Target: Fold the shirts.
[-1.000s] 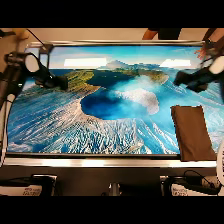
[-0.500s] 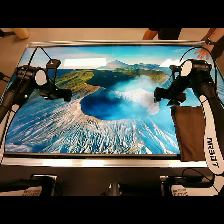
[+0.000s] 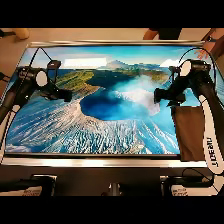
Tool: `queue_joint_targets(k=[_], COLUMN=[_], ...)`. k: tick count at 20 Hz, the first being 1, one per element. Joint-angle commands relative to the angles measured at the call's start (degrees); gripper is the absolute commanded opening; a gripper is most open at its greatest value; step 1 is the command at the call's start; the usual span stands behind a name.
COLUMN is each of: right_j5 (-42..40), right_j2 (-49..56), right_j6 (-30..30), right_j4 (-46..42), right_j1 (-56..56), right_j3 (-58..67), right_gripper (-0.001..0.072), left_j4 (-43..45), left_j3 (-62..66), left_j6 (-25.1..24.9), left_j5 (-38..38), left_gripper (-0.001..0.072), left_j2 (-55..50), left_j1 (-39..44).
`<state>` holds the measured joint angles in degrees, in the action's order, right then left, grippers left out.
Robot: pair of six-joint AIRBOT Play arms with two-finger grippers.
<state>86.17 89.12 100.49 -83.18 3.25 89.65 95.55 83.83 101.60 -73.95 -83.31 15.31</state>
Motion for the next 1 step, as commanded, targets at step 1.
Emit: queue_joint_targets(k=[1], right_j5=[0.15], right_j2=[0.04], right_j6=[0.02], right_j4=[0.04], right_j1=[0.07], right_j3=[0.04], right_gripper=[0.0609], left_j4=[-0.02], left_j3=[-0.02], left_j6=[0.02], left_j5=[0.07], left_gripper=[0.0656], left_j2=[-0.04], left_j1=[0.02])
